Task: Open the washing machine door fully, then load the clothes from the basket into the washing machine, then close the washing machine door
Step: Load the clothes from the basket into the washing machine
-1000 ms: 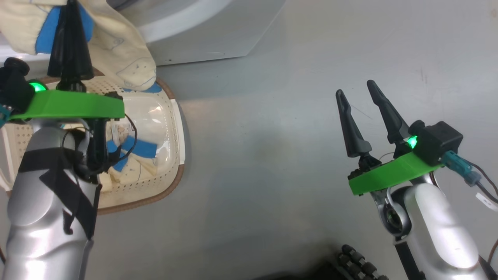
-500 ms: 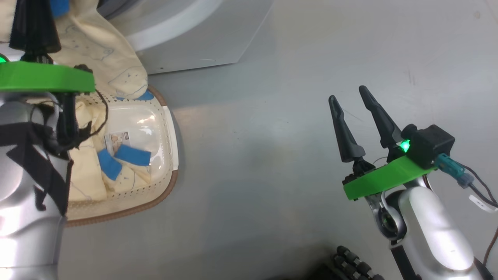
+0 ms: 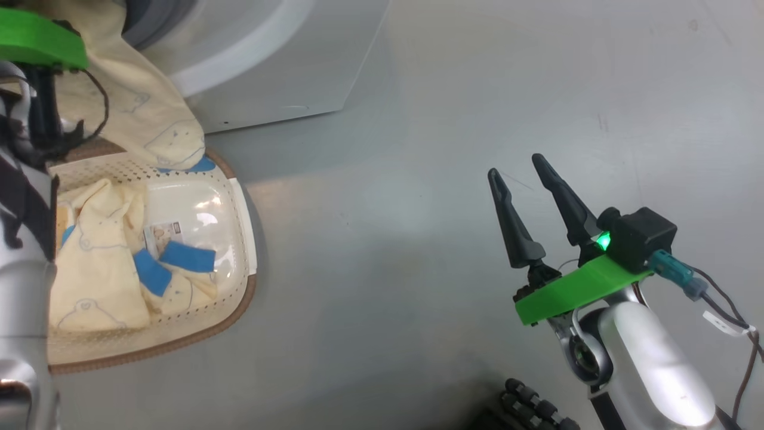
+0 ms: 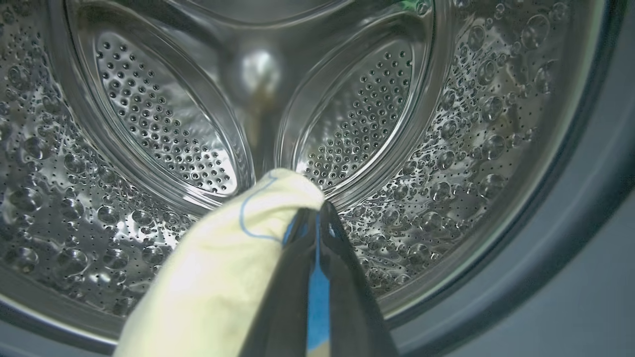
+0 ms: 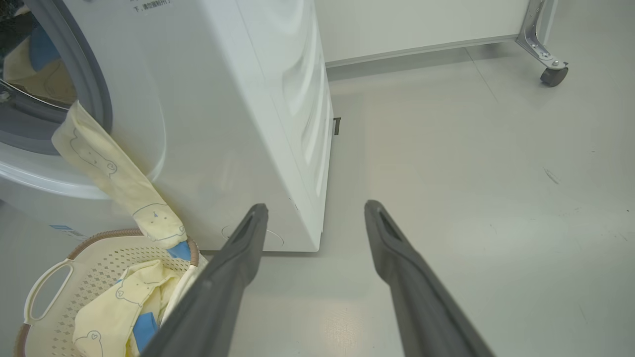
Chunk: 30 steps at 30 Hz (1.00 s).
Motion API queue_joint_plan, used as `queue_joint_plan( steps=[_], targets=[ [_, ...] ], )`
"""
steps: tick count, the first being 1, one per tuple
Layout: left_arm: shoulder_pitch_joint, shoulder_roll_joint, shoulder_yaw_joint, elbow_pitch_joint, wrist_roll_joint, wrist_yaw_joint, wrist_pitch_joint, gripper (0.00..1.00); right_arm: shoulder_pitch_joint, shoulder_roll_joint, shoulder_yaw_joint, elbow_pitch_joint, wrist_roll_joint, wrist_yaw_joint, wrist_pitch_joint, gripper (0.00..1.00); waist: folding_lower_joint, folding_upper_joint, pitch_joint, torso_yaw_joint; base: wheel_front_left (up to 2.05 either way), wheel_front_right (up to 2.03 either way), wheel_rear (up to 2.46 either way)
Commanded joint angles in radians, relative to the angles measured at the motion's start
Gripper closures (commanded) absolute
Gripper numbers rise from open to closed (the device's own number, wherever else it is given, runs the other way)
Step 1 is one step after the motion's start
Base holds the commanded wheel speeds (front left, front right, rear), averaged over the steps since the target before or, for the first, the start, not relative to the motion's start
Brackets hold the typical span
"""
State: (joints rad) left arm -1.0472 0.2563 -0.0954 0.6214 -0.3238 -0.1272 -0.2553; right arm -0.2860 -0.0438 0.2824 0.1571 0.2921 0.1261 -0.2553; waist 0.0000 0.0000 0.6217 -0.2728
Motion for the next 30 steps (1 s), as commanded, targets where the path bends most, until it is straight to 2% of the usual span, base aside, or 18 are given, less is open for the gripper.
queue_joint_plan(
  steps=[1, 14, 22, 30],
  targets=[
    [-0.039, 0.052, 0.024, -0.012, 0.012, -0.002, -0.006, 1.0, 0.03, -0.006, 0.02, -0.023, 0.008, 0.005, -0.006, 0.0, 0.0, 0.0, -0.001, -0.006, 0.0, 0.0, 0.0],
    [-0.278, 0.129, -0.005, 0.21, 0.044, -0.003, -0.006, 1.0, 0.05, -0.006, 0.04, -0.037, 0.009, 0.005, -0.006, 0.0, 0.0, 0.0, 0.059, -0.061, 0.0, 0.0, 0.0],
    [-0.356, 0.174, -0.036, 0.286, 0.087, -0.003, -0.006, 1.0, 0.063, -0.006, 0.045, -0.045, 0.015, 0.005, -0.006, 0.0, 0.0, 0.0, 0.086, -0.086, 0.0, 0.0, 0.0],
    [-0.415, 0.189, -0.043, 0.325, 0.093, -0.003, -0.006, 1.0, 0.067, -0.006, 0.059, -0.049, 0.024, 0.005, -0.006, 0.0, 0.0, 0.0, 0.097, -0.105, 0.0, 0.0, 0.0]
  ],
)
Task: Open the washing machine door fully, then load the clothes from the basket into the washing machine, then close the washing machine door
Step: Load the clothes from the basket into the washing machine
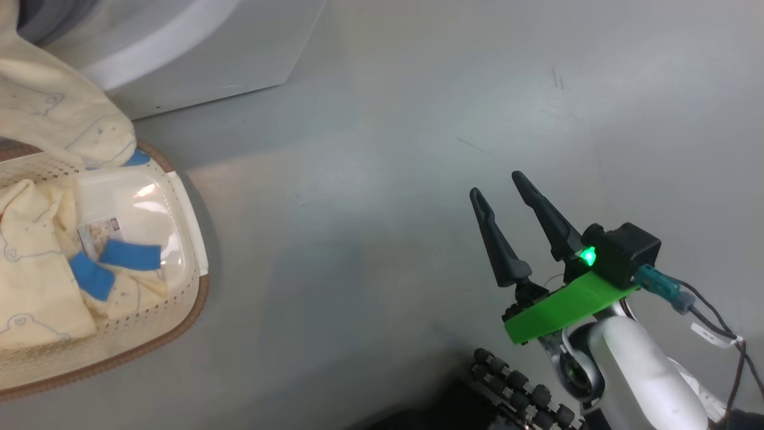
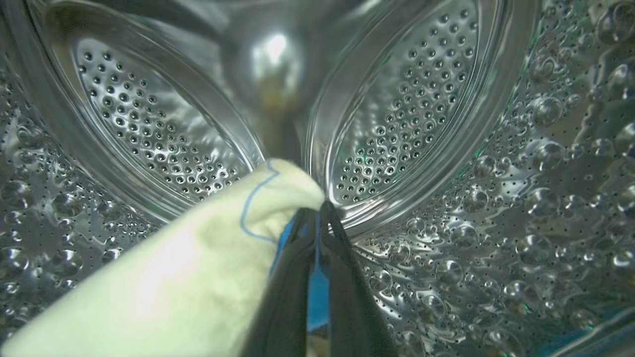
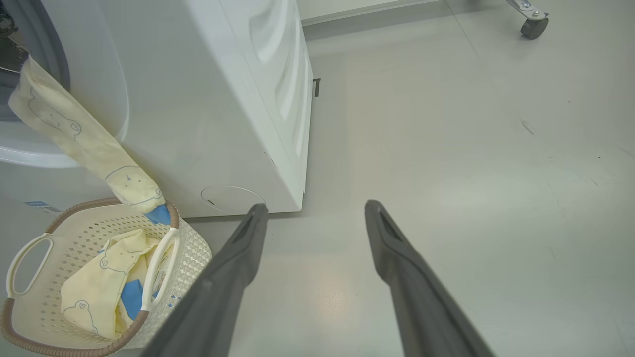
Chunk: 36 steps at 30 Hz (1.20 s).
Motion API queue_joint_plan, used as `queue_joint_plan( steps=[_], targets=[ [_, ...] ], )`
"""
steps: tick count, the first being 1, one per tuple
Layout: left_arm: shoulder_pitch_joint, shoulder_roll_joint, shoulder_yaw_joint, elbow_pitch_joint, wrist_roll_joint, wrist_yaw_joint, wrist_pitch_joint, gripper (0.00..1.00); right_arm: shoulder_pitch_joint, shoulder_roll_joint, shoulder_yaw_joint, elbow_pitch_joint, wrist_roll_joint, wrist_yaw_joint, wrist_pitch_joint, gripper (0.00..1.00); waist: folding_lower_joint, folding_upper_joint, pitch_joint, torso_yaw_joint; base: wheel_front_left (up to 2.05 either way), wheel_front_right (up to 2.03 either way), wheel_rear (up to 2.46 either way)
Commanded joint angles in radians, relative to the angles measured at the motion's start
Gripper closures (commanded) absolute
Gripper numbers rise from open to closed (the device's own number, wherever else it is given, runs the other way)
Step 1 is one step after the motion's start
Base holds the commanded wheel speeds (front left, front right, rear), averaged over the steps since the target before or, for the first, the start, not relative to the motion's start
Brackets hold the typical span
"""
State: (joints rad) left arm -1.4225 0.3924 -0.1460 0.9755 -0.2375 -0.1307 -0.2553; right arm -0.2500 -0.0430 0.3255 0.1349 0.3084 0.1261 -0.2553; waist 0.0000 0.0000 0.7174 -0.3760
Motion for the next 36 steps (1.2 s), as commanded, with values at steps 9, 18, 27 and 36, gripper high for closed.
queue_joint_plan(
  steps=[9, 18, 27, 36],
  targets=[
    [-0.04, 0.065, -0.002, -0.065, 0.027, 0.0, -0.006, 1.0, 0.028, -0.007, 0.014, -0.03, 0.016, 0.005, -0.006, 0.0, 0.0, 0.0, 0.014, -0.012, 0.0, 0.0, 0.0],
    [-0.079, 0.062, -0.064, 0.083, 0.028, 0.0, 0.02, 0.82, 0.033, -0.007, 0.014, -0.023, 0.017, 0.005, -0.006, 0.0, 0.0, 0.0, 0.003, -0.009, 0.0, 0.0, 0.0],
    [-0.133, 0.033, -0.093, 0.22, 0.014, 0.001, 0.159, 0.0, 0.035, -0.007, 0.007, -0.019, 0.017, 0.005, -0.006, 0.0, 0.0, 0.0, -0.018, 0.003, 0.0, 0.0, 0.0],
    [-0.115, -0.006, -0.097, 0.268, -0.009, 0.01, 0.186, 0.0, 0.026, -0.007, -0.004, -0.015, 0.012, 0.005, -0.006, 0.0, 0.0, 0.0, -0.057, 0.036, 0.0, 0.0, 0.0]
  ],
)
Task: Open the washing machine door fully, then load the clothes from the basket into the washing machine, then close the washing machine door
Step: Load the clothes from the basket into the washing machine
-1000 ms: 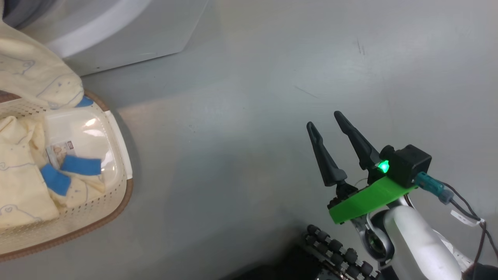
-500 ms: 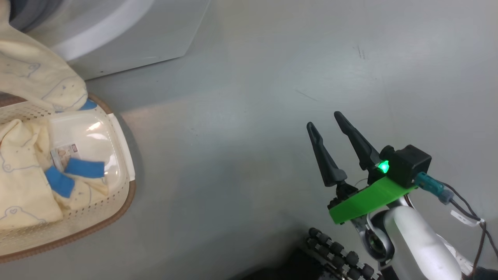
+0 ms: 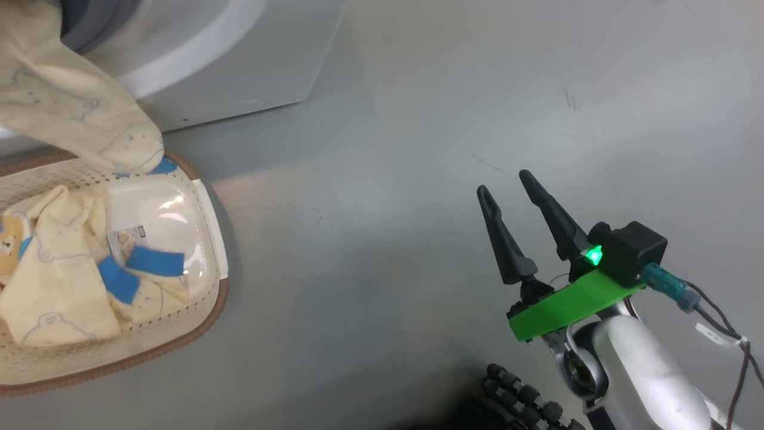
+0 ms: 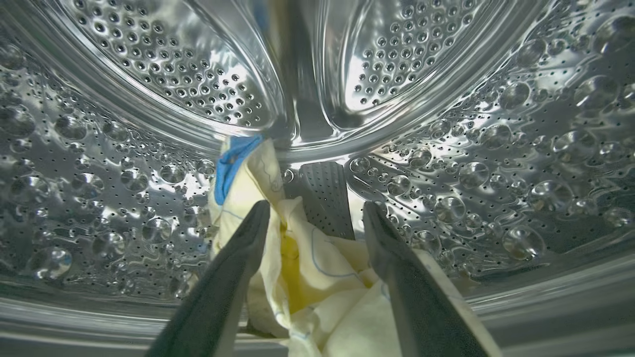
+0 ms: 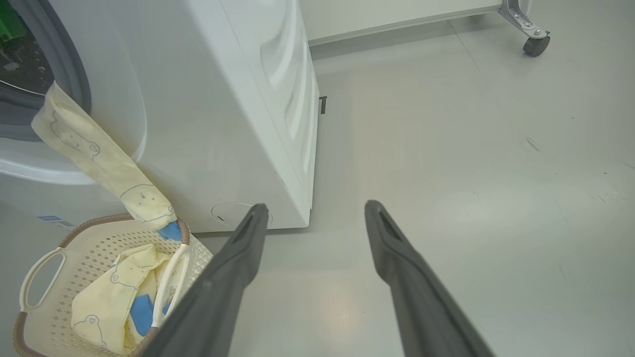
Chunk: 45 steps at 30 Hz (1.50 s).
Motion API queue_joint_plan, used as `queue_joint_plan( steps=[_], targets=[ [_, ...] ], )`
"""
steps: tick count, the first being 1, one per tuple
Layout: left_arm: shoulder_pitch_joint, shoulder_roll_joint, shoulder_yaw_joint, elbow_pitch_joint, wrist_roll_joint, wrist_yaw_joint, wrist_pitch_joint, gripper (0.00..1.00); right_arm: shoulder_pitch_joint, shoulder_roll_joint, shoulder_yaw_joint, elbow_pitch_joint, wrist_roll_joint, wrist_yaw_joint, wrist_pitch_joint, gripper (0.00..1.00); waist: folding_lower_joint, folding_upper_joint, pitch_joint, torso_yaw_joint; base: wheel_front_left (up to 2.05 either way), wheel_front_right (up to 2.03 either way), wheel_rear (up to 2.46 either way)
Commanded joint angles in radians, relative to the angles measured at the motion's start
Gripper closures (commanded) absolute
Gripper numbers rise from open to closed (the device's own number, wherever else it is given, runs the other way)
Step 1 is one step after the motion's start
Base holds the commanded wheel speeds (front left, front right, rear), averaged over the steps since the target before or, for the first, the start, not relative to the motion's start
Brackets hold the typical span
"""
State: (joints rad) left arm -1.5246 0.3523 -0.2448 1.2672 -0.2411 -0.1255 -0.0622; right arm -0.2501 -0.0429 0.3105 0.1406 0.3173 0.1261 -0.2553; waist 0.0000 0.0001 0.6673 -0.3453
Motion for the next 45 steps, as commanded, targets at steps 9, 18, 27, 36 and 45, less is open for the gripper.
queue_joint_plan(
  steps=[9, 18, 27, 36, 45],
  targets=[
    [0.034, -0.008, 0.007, -0.013, -0.037, 0.012, -0.06, 0.0, 0.019, -0.007, -0.003, -0.013, -0.008, 0.005, -0.006, 0.0, 0.0, -0.0001, -0.049, 0.048, 0.0, 0.0, 0.0],
    [0.124, -0.079, 0.008, -0.023, -0.076, 0.005, -0.158, 0.0, 0.002, -0.007, -0.024, 0.003, -0.024, 0.005, -0.006, 0.0, 0.0, -0.0001, -0.119, 0.113, 0.0, 0.0, 0.0],
    [0.26, -0.139, 0.001, -0.134, -0.105, -0.001, -0.197, 0.0, -0.007, -0.007, -0.064, 0.005, -0.045, 0.005, -0.006, 0.0, 0.0, -0.0001, -0.16, 0.174, 0.0, 0.0, 0.0],
    [0.532, -0.161, 0.045, -0.447, -0.126, 0.003, -0.199, 0.0, 0.003, -0.007, -0.098, -0.002, -0.055, 0.005, -0.006, 0.0, 0.0, -0.0001, -0.186, 0.227, 0.0, 0.0, 0.0],
    [0.844, -0.184, 0.084, -0.735, -0.115, 0.006, -0.199, 0.0, 0.019, -0.007, -0.111, -0.001, -0.067, 0.005, -0.006, 0.0, 0.0, -0.0001, -0.22, 0.255, 0.0, 0.0, 0.0]
  ],
)
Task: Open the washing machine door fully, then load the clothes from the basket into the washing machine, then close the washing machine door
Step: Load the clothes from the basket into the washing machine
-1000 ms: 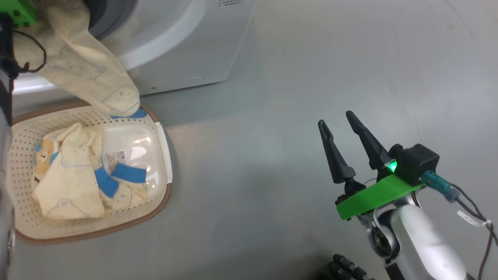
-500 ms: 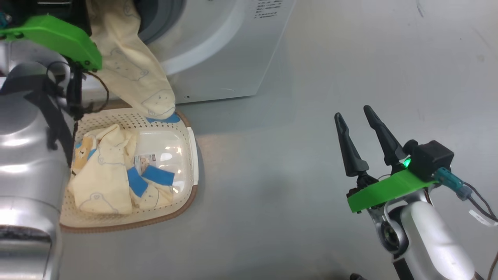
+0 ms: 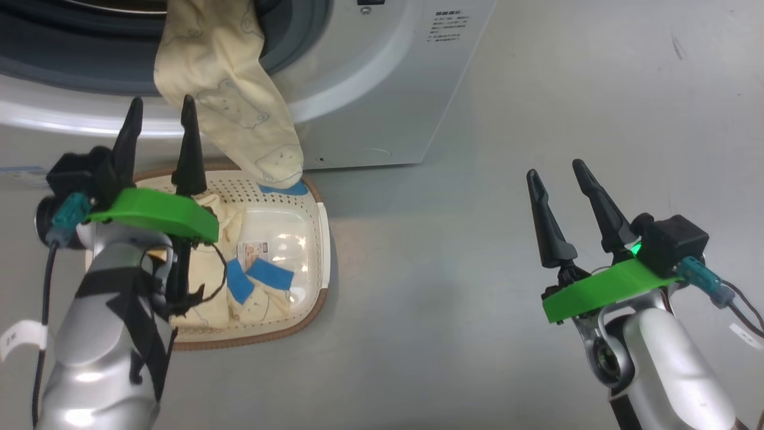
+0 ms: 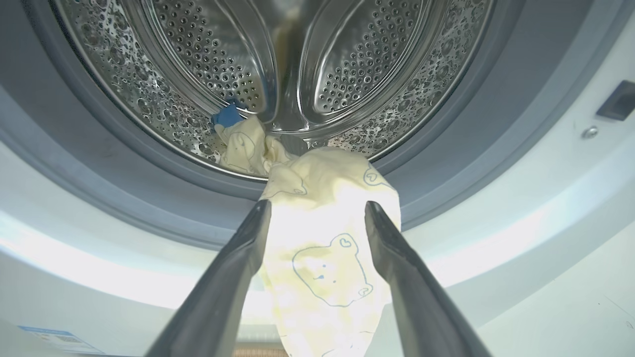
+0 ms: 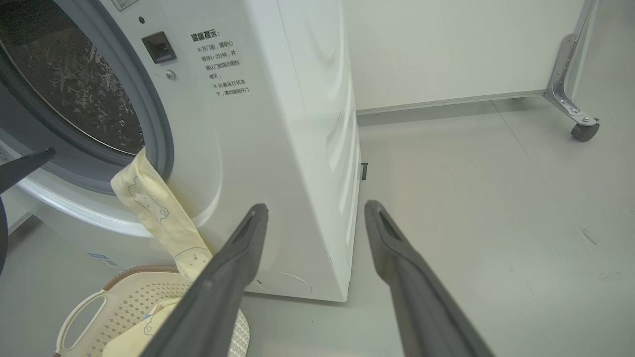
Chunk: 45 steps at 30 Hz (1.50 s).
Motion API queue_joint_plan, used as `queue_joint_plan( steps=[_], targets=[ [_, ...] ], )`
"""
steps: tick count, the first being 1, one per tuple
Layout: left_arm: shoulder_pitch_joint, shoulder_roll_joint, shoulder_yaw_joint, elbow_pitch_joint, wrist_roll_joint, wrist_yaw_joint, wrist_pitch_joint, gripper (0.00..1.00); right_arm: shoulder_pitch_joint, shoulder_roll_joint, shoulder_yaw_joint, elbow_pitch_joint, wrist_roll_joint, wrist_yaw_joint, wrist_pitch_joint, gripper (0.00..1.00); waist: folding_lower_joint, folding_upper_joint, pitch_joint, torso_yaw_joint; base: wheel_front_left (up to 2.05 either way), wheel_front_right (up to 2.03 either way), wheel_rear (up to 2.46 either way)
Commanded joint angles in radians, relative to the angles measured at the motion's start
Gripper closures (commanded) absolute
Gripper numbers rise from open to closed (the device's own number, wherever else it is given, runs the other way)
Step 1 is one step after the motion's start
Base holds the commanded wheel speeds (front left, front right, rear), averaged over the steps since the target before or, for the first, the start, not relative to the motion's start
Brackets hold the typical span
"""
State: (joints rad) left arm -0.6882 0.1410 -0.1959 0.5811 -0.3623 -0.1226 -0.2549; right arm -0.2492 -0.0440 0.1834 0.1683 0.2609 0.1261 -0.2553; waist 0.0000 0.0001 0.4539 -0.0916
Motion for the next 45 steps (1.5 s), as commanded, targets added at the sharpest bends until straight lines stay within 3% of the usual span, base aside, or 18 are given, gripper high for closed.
queue_joint_plan(
  steps=[1, 19, 32, 45],
  targets=[
    [0.008, 0.027, 0.035, -0.049, 0.007, 0.003, -0.007, 0.0, 0.018, -0.006, 0.016, -0.029, -0.01, 0.005, -0.006, 0.0, 0.0, -0.0001, -0.007, 0.002, 0.0, 0.0, 0.0],
    [0.492, -0.057, 0.239, -0.401, 0.073, -0.006, -0.007, 0.0, 0.049, -0.006, 0.03, -0.013, -0.012, 0.005, -0.006, 0.0, 0.0, -0.0001, -0.082, -0.011, 0.0, 0.0, 0.0],
    [0.639, -0.09, 0.283, -0.434, 0.048, -0.008, -0.007, 0.0, 0.082, -0.006, 0.021, -0.009, -0.02, 0.005, -0.006, 0.0, 0.0, -0.0001, -0.156, -0.019, 0.0, 0.0, 0.0],
    [0.659, -0.091, 0.285, -0.441, 0.038, 0.0, -0.007, 0.0, 0.094, -0.006, 0.02, -0.023, -0.01, 0.005, -0.006, 0.0, 0.0, -0.0001, -0.147, -0.04, 0.0, 0.0, 0.0]
  ],
)
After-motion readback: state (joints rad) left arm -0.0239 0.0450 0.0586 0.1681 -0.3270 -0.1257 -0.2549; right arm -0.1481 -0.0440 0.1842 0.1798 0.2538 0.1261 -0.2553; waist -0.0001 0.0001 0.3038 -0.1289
